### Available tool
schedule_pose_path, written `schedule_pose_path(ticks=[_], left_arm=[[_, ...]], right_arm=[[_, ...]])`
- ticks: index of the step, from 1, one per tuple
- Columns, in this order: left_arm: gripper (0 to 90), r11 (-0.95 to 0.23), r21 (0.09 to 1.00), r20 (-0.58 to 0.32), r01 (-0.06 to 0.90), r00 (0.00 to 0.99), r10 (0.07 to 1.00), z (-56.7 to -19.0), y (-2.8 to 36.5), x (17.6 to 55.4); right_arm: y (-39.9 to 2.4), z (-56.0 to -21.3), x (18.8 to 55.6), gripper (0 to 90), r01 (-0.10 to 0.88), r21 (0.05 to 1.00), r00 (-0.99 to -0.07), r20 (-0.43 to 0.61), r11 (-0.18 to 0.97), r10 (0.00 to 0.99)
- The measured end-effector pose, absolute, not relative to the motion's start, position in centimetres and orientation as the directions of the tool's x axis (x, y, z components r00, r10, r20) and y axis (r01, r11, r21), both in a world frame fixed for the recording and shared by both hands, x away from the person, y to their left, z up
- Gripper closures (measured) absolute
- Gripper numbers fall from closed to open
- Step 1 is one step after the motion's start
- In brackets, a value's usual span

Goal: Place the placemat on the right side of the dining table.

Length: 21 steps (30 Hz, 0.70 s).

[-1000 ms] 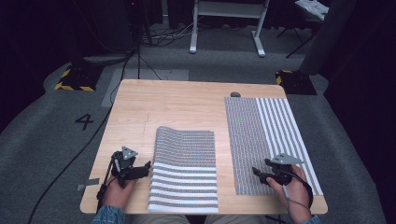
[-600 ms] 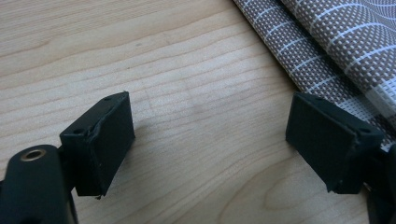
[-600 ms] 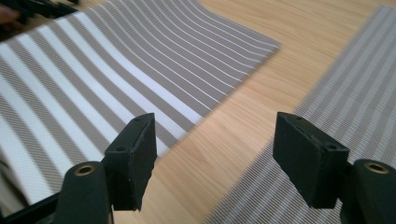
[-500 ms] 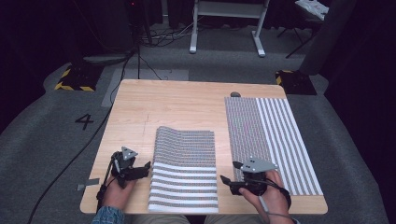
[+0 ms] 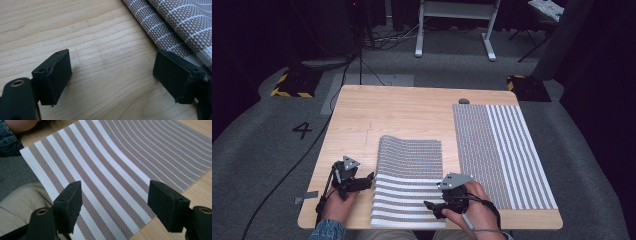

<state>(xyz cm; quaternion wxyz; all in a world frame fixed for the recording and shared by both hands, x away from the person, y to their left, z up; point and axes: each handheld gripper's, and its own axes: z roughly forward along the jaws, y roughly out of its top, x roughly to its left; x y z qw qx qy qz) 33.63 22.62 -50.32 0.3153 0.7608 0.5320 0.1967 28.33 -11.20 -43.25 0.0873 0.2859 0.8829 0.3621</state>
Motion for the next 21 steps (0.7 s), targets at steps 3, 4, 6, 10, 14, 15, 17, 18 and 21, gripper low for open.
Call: schedule_pose_path(ticks=[3,4,6,10,14,15,17,18,21], left_arm=[[15.4,-0.235,0.689,-0.036,0.686,0.357,0.934,-50.3,22.6,33.6],[15.5,-0.235,0.689,-0.036,0.686,0.357,0.934,-50.3,22.6,33.6],[15.4,-0.235,0.689,-0.036,0.685,0.357,0.934,-50.3,22.6,33.6],[15.5,-0.234,0.689,-0.039,0.686,0.358,0.933,-50.3,22.6,33.6],[15.5,-0.236,0.687,-0.038,0.687,0.358,0.933,-50.3,22.6,33.6],[15.6,-0.235,0.688,-0.039,0.687,0.357,0.933,-50.3,22.6,33.5],[15.5,-0.235,0.688,-0.037,0.687,0.356,0.934,-50.3,22.6,33.5],[15.6,-0.235,0.688,-0.037,0.687,0.356,0.934,-50.3,22.6,33.5],[15.5,-0.235,0.688,-0.037,0.687,0.357,0.934,-50.3,22.6,33.5]], right_arm=[[-10.5,-43.9,28.5,27.3,0.457,0.668,-0.822,0.064,0.587,0.566],[-10.3,-44.2,28.5,27.3,0.461,0.662,-0.822,0.068,0.591,0.565],[-10.1,-44.5,28.6,27.3,0.456,0.657,-0.825,0.059,0.6,0.562],[-9.0,-46.0,28.9,27.4,0.438,0.649,-0.835,0.037,0.622,0.549],[-8.1,-47.0,28.7,27.4,0.44,0.66,-0.836,0.053,0.61,0.546],[-7.7,-47.6,28.6,27.4,0.439,0.65,-0.839,0.049,0.621,0.541],[-7.3,-48.2,28.5,27.3,0.431,0.653,-0.845,0.05,0.623,0.533],[-7.1,-48.3,28.4,27.2,0.443,0.646,-0.839,0.055,0.621,0.541],[-7.0,-48.8,28.4,26.8,0.418,0.659,-0.849,0.039,0.625,0.527]])
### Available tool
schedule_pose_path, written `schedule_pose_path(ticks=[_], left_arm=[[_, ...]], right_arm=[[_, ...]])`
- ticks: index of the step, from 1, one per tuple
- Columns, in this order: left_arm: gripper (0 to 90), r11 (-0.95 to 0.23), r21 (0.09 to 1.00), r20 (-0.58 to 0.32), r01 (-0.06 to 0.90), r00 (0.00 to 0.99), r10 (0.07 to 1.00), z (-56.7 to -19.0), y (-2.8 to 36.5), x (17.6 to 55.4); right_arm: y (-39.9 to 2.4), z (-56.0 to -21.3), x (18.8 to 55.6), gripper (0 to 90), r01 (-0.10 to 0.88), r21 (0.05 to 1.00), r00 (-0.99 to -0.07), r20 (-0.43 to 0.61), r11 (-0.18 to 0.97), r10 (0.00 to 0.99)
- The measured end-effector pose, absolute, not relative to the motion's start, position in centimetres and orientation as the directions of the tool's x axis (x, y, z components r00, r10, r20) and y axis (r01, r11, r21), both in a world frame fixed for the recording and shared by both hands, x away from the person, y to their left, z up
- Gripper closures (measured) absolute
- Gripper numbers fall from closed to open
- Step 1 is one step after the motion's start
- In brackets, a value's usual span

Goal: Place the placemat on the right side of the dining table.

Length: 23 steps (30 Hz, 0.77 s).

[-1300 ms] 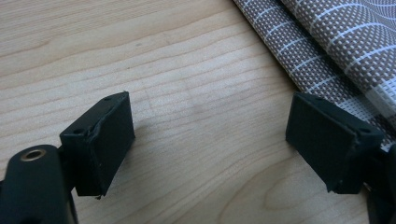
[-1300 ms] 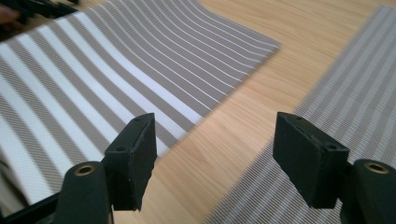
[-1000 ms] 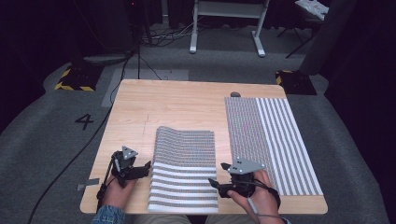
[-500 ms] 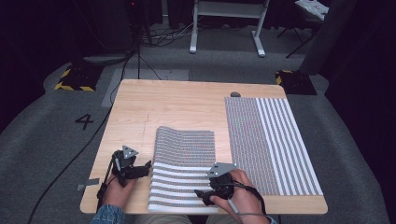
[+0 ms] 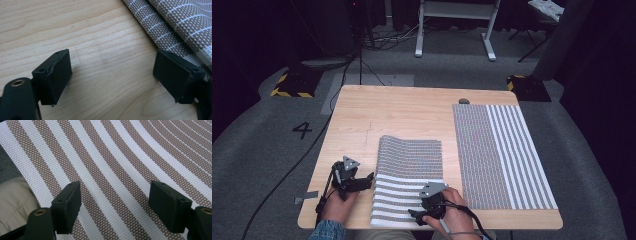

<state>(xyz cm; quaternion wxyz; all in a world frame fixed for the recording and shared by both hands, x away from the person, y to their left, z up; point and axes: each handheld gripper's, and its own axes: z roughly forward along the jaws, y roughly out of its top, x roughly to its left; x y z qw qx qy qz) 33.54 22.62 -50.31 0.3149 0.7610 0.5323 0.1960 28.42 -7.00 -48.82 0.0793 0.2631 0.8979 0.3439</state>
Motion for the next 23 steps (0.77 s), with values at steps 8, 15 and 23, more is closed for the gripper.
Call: schedule_pose_path(ticks=[8,15,23], left_arm=[[15.6,-0.234,0.688,-0.037,0.687,0.356,0.934,-50.3,22.6,33.5],[15.6,-0.235,0.688,-0.035,0.687,0.355,0.934,-50.3,22.6,33.5],[15.6,-0.235,0.689,-0.036,0.686,0.356,0.934,-50.3,22.6,33.5]], right_arm=[[-7.0,-49.6,27.9,23.3,0.376,0.703,-0.855,0.013,0.603,0.518],[-7.6,-50.5,27.5,19.4,0.322,0.761,-0.868,-0.001,0.564,0.497],[-7.7,-50.4,27.4,17.6,0.327,0.749,-0.875,0.008,0.577,0.485]])
